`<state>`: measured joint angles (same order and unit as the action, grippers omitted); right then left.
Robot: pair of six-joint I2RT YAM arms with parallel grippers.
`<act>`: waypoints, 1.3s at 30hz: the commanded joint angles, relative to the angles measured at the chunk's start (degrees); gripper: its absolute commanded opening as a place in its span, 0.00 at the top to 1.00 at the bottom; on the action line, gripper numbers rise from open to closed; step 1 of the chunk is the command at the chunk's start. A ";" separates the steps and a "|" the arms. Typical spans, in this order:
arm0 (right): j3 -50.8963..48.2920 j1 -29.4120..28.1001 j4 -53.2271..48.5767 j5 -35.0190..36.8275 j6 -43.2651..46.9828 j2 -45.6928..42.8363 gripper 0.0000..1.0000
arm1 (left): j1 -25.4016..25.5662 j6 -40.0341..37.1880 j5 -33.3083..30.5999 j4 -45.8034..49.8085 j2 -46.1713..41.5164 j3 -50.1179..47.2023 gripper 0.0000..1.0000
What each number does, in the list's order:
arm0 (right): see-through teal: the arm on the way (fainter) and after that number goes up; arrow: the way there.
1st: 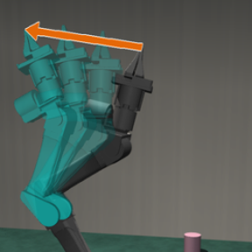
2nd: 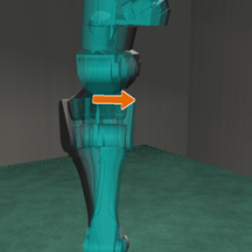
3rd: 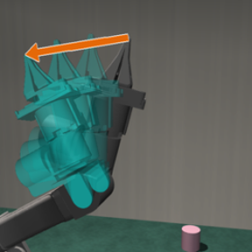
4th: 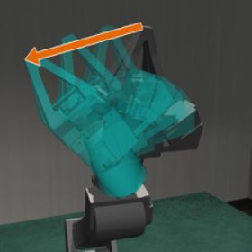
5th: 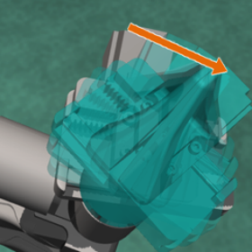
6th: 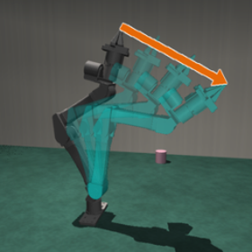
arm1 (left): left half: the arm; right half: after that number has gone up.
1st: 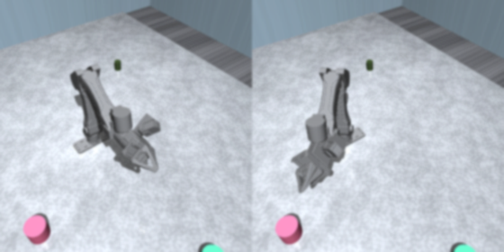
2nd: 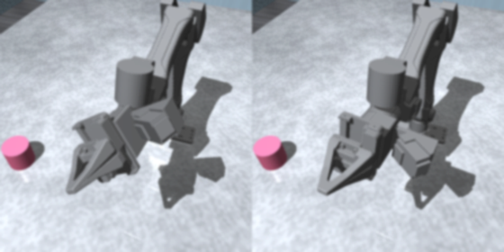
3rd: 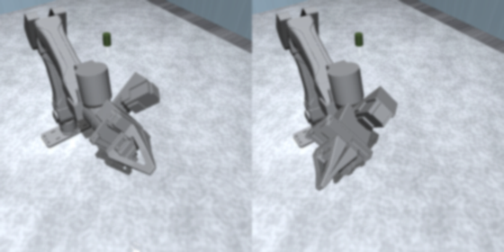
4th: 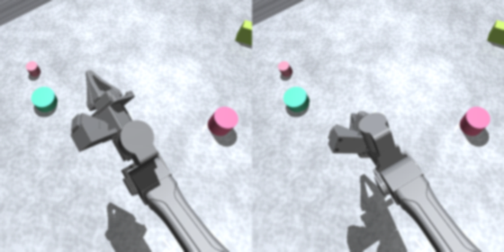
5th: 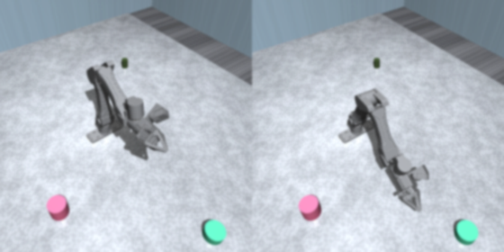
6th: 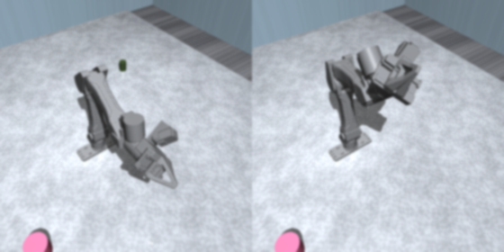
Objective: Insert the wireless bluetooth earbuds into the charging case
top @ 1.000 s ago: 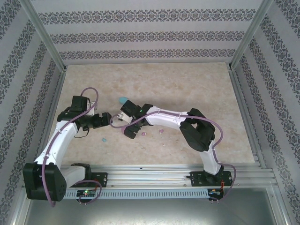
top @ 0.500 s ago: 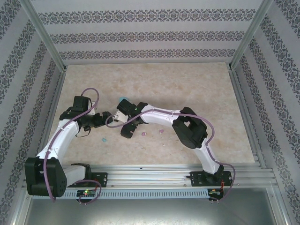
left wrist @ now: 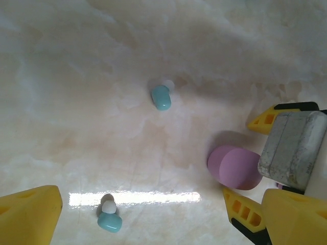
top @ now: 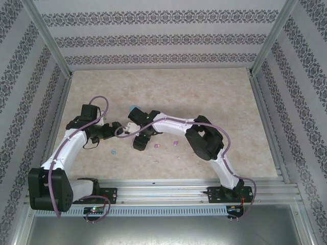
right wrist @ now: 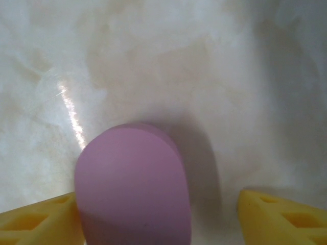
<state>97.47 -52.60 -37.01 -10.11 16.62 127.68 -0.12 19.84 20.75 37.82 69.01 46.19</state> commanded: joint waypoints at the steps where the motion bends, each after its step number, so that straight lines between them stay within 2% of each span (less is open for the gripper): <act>1: 2.82 0.63 -2.62 -3.63 -0.61 2.08 0.32 | -0.41 0.74 0.41 -1.14 1.02 1.21 0.03; 4: 2.74 0.66 -2.37 -3.87 -1.18 1.98 0.37 | -0.41 1.31 1.26 -1.24 1.74 1.45 0.04; 7: 1.91 0.96 -2.04 -3.77 -1.74 0.89 0.47 | -0.54 1.52 1.91 -1.27 2.00 1.71 0.05; 12: -3.08 2.39 1.54 -4.79 -3.99 -4.02 0.50 | -0.61 1.53 4.65 -1.18 1.78 2.56 0.07; 15: -6.38 3.71 3.34 -6.30 -5.54 -7.89 0.51 | -0.65 1.84 8.76 -1.86 1.73 3.09 0.10; 18: -9.11 4.72 3.79 -7.33 -6.33 -12.14 0.53 | -0.61 2.79 15.37 -3.53 1.89 3.22 0.19; 20: -11.04 5.04 3.87 -7.47 -6.51 -14.85 0.53 | -0.50 4.68 19.76 -5.35 2.30 3.12 0.25; 23: -14.59 5.61 5.36 -7.28 -7.00 -19.18 0.53 | -0.54 8.09 24.52 -8.49 3.55 2.82 0.28; 26: -15.44 6.01 5.90 -7.19 -7.23 -20.38 0.50 | -0.54 7.93 23.36 -7.92 4.31 3.41 0.28; 29: -12.88 5.92 4.20 -7.07 -7.04 -18.03 0.41 | -0.50 6.64 19.04 -5.21 4.33 3.73 0.26; 34: -4.10 4.50 -1.54 -1.58 -7.86 -10.23 0.33 | -1.53 6.80 9.26 0.26 4.31 3.47 0.24; 36: -0.60 3.63 -4.29 1.44 -8.72 -7.21 0.32 | -2.74 6.30 7.31 1.64 4.24 3.19 0.23; 39: 3.96 2.31 -6.78 2.21 -9.98 -3.89 0.30 | -5.51 5.34 6.62 2.08 4.48 2.86 0.23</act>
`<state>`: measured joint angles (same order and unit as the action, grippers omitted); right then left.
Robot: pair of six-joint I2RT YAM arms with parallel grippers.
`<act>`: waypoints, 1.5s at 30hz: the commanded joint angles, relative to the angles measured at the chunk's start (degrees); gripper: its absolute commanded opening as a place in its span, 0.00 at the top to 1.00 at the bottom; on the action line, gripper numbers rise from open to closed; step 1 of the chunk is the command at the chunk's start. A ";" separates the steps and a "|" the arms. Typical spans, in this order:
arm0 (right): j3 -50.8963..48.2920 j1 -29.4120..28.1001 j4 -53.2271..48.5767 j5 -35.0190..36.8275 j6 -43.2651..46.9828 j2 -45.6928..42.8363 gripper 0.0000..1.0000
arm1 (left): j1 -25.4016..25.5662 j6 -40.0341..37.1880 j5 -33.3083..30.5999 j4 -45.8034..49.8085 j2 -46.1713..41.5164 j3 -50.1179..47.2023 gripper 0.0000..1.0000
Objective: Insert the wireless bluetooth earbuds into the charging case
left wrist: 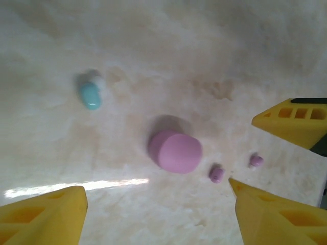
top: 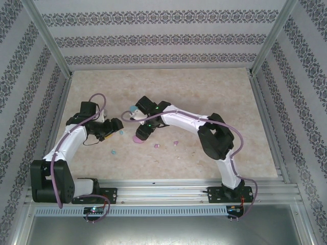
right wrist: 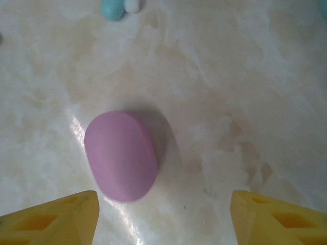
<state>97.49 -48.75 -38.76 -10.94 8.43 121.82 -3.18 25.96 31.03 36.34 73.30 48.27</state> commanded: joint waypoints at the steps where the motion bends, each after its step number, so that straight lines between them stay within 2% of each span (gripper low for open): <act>1: 4.85 -1.91 -5.49 3.02 -1.92 2.87 0.29 | -3.33 -1.11 -3.30 3.54 0.32 0.92 0.23; 7: 8.99 -2.68 -7.14 0.55 -1.15 7.05 0.22 | -5.20 -2.31 -1.96 2.96 1.62 1.31 0.22; 15: 10.69 -2.84 -8.93 1.85 0.48 10.29 0.22 | -5.70 -2.53 -0.40 1.29 3.07 0.41 0.22; 22: 9.95 -3.27 -8.64 -0.70 1.49 11.27 0.23 | -5.87 -2.74 1.11 0.43 3.96 0.83 0.22; 27: 9.89 -3.57 -8.99 -0.63 2.27 11.86 0.37 | -5.87 -2.53 3.34 -0.61 4.81 0.87 0.24; 33: 9.04 -3.56 -8.94 -0.45 3.08 10.56 0.61 | -5.87 -3.87 6.74 -0.39 5.10 1.37 0.28; 41: 0.47 -2.28 -4.24 -0.09 1.92 0.82 0.63 | -5.72 -2.50 17.71 -3.32 5.85 0.73 0.42; 45: -4.75 0.27 -2.55 -2.04 -0.01 -5.10 0.63 | -3.47 -1.79 21.30 -5.52 4.69 0.17 0.43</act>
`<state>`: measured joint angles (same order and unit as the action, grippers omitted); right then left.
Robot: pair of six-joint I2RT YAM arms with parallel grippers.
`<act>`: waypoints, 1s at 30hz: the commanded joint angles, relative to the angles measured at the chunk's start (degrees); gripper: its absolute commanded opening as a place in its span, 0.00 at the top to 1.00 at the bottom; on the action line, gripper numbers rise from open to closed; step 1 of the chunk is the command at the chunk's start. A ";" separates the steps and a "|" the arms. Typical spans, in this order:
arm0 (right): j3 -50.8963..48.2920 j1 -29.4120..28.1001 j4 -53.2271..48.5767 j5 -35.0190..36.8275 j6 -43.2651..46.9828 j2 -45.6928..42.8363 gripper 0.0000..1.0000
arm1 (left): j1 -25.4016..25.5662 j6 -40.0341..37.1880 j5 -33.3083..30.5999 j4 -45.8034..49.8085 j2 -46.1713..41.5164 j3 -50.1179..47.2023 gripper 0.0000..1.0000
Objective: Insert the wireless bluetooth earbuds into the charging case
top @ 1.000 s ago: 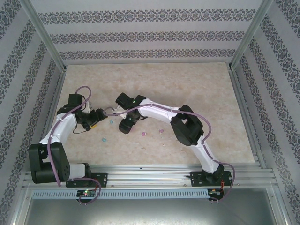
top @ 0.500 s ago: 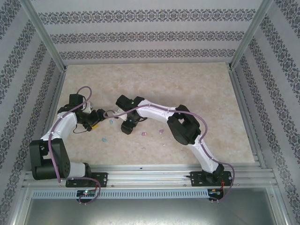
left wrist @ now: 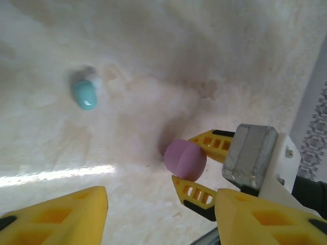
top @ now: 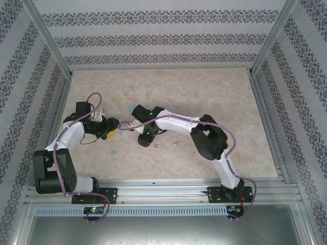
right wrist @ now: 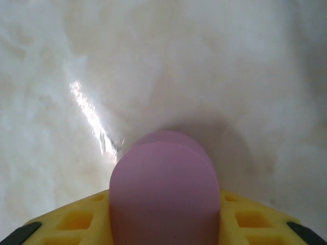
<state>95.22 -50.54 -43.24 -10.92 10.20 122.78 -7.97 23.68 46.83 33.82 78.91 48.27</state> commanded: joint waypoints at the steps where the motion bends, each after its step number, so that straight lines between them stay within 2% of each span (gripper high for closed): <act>1: -4.11 2.82 2.45 -2.97 -2.18 -7.82 0.63 | 2.39 0.74 6.49 -3.42 -1.00 0.33 0.43; 3: -7.14 3.88 3.58 -4.55 -2.78 -11.27 0.63 | 4.51 2.31 8.47 -5.45 -1.08 0.16 0.42; 6: -11.95 5.19 6.05 -6.40 -3.72 -16.87 0.64 | 6.46 8.88 13.00 -14.62 -1.77 -2.31 0.42; 12: -18.64 8.27 9.20 -11.52 -5.08 -24.94 0.65 | 13.99 11.28 11.84 -18.14 -2.34 0.02 0.42; 16: -20.67 9.15 10.25 -14.28 -5.66 -28.68 0.65 | 18.83 15.84 12.93 -24.59 -1.52 -0.41 0.42; 22: -22.09 9.33 11.07 -15.42 -6.41 -31.29 0.66 | 21.83 24.43 17.50 -36.99 0.97 -1.83 0.45; 30: -21.49 9.34 11.33 -17.03 -7.26 -31.18 0.66 | 25.27 23.60 16.87 -35.75 2.99 -0.87 0.44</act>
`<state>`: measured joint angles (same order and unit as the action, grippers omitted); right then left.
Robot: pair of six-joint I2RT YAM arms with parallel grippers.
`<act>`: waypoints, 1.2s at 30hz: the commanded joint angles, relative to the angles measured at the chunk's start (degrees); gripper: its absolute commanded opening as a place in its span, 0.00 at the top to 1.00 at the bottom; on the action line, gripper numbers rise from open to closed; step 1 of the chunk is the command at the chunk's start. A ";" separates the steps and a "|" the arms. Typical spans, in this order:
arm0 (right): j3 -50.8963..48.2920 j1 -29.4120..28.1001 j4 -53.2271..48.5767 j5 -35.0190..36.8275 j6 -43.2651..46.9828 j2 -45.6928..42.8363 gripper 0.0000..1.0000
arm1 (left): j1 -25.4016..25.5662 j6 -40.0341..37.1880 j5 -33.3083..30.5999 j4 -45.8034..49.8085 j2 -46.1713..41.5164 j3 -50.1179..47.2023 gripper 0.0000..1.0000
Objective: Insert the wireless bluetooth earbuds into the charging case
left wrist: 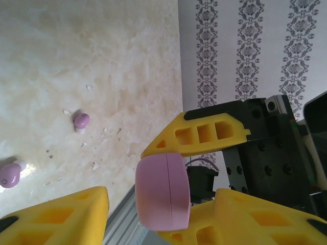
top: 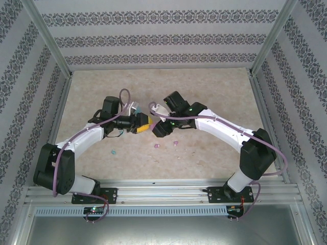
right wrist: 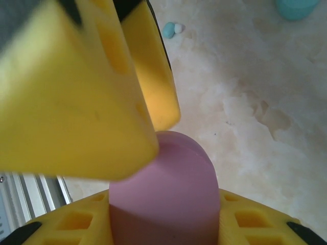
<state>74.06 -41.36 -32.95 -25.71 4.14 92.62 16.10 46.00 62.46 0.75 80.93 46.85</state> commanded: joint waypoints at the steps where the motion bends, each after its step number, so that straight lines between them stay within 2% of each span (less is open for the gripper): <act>1: -0.26 0.14 1.13 -2.26 -1.31 -1.12 0.66 | 1.50 1.36 1.33 -2.73 1.25 0.53 0.44; 5: -0.15 0.17 1.21 -2.37 -1.33 -1.30 0.66 | 2.29 2.90 2.03 -4.05 2.29 0.44 0.46; 9: -0.06 0.16 0.87 -2.50 -1.13 -1.30 0.67 | 2.48 3.30 2.33 -4.07 2.92 0.82 0.54; 15: -0.41 0.16 0.95 -1.74 -1.57 -1.47 0.64 | 2.47 4.09 2.29 -4.42 3.01 0.91 0.82; 17: -0.41 0.25 1.11 -0.87 -2.35 -1.77 0.53 | 2.47 4.70 1.46 -5.17 2.74 0.62 0.87; 19: -0.39 0.41 1.28 -0.37 -3.50 -2.40 0.44 | 2.49 5.49 0.35 -6.19 2.48 0.37 0.89; 21: -0.69 0.97 1.72 -0.06 -5.79 -3.62 0.39 | 2.32 6.56 -0.77 -7.80 2.52 0.41 0.90; 27: -5.78 3.42 7.49 1.47 -17.32 -10.52 0.39 | 0.91 11.95 -3.79 -16.66 2.60 -0.38 0.92; 31: -9.67 5.11 11.44 5.04 -28.12 -14.98 0.34 | 0.30 16.33 -5.25 -23.20 2.34 -1.09 0.93; 36: -13.63 7.67 17.12 6.31 -41.20 -18.20 0.28 | 0.38 16.11 -7.32 -21.67 0.27 0.34 0.93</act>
<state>62.65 -34.72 -21.34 -21.28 -25.76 75.77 16.84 60.36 56.77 -16.86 83.50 46.33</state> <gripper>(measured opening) 0.709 0.233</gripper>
